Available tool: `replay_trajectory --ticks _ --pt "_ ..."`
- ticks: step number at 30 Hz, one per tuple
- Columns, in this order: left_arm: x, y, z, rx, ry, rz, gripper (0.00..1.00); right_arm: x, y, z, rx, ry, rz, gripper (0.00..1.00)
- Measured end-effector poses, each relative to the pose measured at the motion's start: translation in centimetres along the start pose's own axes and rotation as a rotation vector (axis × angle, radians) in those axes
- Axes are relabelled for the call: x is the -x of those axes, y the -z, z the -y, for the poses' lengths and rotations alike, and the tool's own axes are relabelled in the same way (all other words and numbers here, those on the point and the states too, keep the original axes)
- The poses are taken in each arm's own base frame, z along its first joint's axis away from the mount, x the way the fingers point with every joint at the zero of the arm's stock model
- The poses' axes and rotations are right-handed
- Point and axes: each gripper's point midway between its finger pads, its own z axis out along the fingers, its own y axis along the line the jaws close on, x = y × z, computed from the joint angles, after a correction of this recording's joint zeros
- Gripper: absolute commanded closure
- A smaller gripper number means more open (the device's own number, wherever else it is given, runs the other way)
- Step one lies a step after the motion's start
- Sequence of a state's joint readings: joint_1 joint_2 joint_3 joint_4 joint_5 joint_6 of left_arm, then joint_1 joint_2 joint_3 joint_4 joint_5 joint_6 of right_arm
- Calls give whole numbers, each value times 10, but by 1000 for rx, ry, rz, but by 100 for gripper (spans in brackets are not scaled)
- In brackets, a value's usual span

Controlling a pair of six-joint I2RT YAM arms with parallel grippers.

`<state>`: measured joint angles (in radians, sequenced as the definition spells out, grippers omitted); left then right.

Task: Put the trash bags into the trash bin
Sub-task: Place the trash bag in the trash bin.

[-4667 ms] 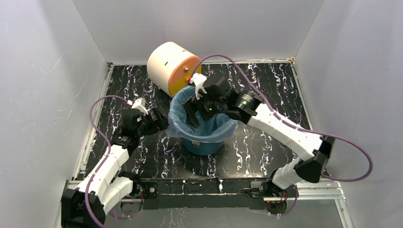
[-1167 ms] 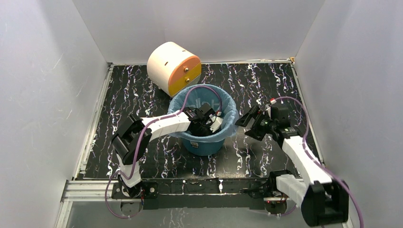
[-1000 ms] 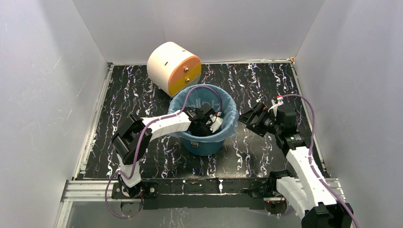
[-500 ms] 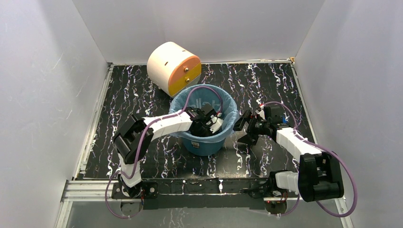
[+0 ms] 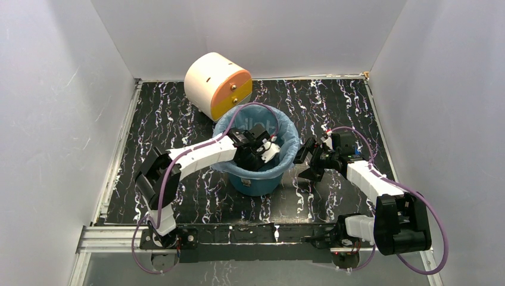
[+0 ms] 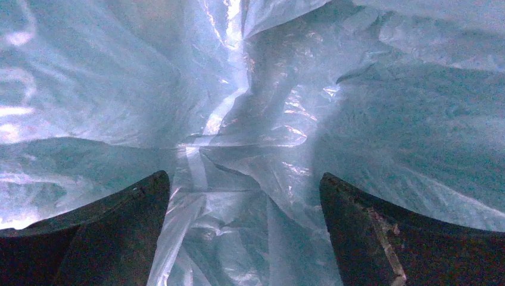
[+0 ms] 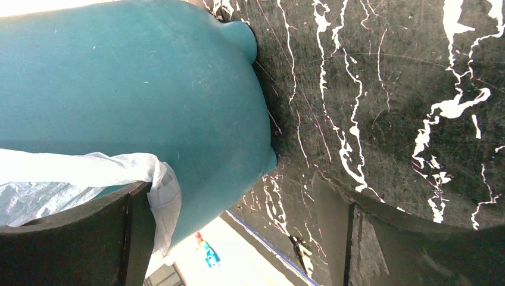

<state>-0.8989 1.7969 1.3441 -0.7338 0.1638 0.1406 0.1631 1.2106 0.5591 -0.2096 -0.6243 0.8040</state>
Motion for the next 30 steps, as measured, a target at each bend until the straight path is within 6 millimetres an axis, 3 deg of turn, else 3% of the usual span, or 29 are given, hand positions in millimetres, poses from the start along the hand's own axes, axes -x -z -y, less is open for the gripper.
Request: replay_trajectory --ticks 10,21,30 --pt "0 4 0 10 15 8 5 0 0 0 0 0 1 1" --pt "30 48 9 4 13 192 5 0 0 0 -1 -1 -1 1" --pt "25 61 16 -26 7 171 5 0 0 0 2 0 -1 1"
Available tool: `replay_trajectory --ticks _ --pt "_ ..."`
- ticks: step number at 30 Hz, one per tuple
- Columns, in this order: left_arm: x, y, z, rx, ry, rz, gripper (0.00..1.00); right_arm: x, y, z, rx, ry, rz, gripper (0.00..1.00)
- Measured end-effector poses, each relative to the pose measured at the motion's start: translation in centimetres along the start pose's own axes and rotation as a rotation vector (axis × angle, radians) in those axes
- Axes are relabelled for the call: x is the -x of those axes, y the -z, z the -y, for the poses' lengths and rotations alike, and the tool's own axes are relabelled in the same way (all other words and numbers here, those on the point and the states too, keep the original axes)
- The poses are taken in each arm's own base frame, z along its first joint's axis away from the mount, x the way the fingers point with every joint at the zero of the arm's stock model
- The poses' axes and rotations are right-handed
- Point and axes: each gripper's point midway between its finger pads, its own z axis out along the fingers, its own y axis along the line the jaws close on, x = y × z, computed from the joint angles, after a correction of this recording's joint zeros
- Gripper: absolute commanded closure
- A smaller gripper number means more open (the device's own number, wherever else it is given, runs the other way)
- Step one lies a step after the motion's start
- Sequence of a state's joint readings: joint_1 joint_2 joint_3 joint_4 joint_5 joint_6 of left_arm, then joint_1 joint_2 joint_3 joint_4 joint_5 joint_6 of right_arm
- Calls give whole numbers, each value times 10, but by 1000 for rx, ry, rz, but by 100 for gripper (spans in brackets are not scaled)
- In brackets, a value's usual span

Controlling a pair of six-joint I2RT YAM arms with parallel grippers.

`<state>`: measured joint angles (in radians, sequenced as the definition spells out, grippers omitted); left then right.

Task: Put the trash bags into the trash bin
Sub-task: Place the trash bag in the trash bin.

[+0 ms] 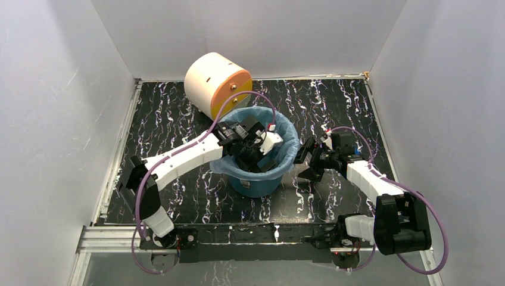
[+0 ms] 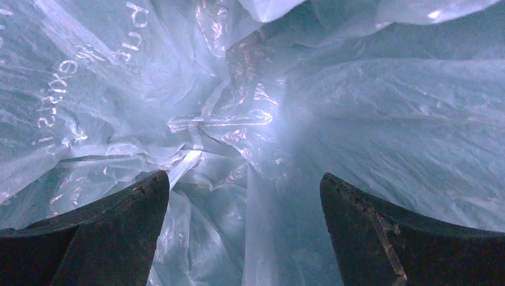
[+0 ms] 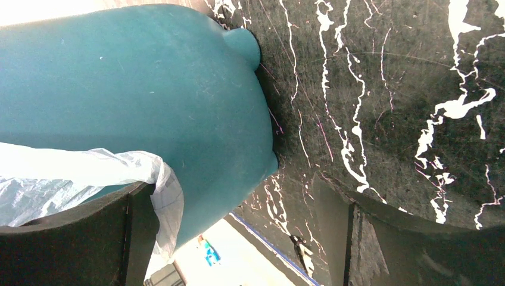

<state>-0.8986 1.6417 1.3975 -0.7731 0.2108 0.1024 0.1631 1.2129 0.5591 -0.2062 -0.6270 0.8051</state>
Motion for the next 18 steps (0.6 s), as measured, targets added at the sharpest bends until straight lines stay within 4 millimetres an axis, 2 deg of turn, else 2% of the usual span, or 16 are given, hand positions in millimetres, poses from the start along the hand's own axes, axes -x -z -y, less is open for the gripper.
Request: replay_trajectory --ticks 6,14,18 --pt "-15 -1 6 -39 -3 -62 6 -1 0 -1 3 0 -4 1" --pt "-56 -40 2 -57 31 -221 6 -1 0 -1 4 0 -4 1" --pt "-66 -55 -1 -55 36 -255 6 -1 0 -1 4 0 -4 1"
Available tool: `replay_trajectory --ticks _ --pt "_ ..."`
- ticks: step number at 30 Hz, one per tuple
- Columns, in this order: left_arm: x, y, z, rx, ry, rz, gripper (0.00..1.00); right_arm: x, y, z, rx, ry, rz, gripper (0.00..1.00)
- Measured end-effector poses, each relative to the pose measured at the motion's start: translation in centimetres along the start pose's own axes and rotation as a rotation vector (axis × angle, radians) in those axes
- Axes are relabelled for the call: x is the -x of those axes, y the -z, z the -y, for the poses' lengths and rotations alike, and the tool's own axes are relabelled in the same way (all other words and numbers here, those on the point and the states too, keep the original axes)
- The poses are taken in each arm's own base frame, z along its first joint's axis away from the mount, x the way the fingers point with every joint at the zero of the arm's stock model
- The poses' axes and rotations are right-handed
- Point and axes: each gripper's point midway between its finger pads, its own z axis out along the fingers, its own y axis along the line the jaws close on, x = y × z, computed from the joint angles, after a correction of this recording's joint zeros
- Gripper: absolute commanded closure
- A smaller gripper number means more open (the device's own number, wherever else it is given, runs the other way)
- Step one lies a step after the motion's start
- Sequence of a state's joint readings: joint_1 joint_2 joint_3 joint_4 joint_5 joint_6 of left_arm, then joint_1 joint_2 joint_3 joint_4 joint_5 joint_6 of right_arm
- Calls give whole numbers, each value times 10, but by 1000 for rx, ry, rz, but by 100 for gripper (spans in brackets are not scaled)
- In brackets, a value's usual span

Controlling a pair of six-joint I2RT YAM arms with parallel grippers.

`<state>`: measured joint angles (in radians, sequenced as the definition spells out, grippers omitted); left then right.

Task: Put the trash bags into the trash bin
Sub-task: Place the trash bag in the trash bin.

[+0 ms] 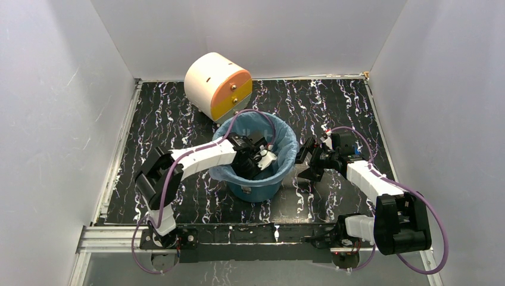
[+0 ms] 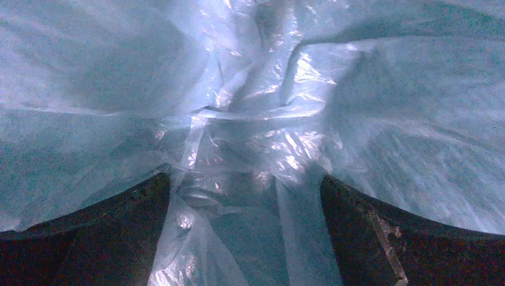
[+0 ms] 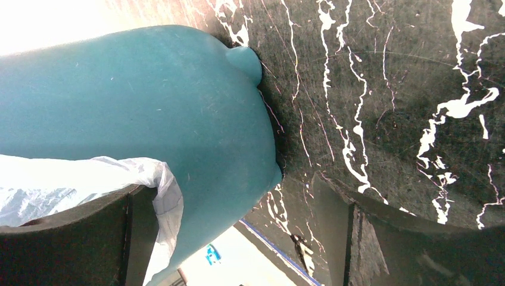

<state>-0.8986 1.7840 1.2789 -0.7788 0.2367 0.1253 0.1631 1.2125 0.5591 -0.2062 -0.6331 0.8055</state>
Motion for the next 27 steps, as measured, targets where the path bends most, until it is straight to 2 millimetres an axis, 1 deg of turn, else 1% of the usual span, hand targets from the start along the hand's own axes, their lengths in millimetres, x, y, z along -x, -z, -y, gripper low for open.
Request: replay_trajectory --ticks 4,7,14,17,19,22,27 --pt "-6 -13 -4 8 2 -15 7 0 1 -1 3 3 3 1" --pt "-9 -23 -7 14 7 -26 7 1 5 -7 18 20 21 1" --pt "-7 -24 -9 25 13 -3 7 12 26 -33 67 105 134 1" --pt "-7 -24 -9 28 13 2 7 18 35 -41 71 134 196 1" --pt "-6 -23 -9 31 13 9 6 20 38 -42 71 142 220 1" --pt "-5 -22 -10 35 12 17 6 21 38 -41 67 138 220 1" --pt "-3 -18 -9 38 8 33 6 17 25 -31 47 92 151 2"
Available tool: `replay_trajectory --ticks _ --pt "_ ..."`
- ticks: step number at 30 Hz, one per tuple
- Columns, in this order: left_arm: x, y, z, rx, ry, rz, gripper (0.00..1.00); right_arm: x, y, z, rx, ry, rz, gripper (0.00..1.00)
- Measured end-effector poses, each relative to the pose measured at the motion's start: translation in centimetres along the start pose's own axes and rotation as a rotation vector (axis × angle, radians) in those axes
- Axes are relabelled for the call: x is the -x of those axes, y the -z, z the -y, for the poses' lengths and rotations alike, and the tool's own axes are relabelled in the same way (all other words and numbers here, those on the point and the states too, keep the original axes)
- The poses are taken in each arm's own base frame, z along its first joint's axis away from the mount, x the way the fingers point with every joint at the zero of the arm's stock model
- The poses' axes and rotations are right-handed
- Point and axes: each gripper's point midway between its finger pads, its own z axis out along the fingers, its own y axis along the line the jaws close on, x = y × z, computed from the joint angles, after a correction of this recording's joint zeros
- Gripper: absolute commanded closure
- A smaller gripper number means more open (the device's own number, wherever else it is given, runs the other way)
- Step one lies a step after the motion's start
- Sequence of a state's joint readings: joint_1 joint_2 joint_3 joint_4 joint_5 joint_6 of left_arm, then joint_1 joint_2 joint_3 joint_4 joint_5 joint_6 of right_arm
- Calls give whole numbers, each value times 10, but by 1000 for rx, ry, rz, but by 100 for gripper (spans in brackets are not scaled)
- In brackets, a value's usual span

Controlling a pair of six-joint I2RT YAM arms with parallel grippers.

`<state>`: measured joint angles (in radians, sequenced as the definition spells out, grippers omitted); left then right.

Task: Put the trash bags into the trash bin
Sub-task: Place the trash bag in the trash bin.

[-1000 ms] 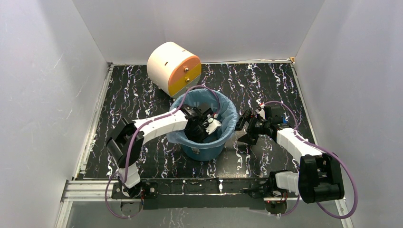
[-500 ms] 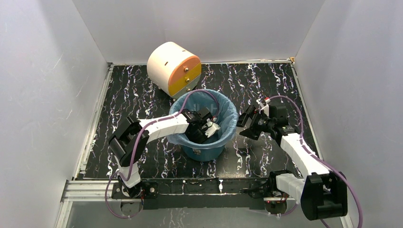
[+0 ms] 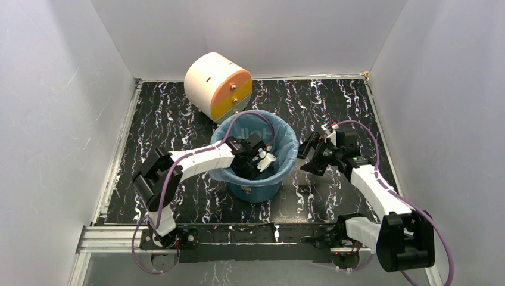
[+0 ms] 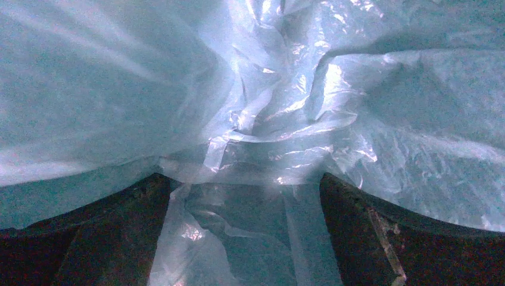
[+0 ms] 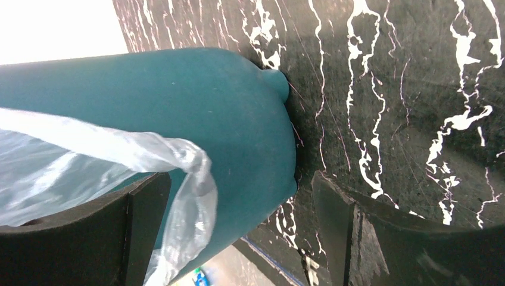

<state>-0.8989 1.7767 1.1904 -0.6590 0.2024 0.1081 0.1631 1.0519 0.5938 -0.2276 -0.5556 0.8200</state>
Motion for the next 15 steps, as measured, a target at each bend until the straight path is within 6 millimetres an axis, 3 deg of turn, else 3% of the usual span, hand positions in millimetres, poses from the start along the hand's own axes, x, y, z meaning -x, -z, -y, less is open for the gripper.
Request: replay_trajectory --ticks 6,15 --pt "5 11 4 -9 -7 38 6 -11 -11 11 -17 -56 -90 2" --pt "15 27 10 -21 -17 96 6 -12 -13 10 2 -48 -109 2"
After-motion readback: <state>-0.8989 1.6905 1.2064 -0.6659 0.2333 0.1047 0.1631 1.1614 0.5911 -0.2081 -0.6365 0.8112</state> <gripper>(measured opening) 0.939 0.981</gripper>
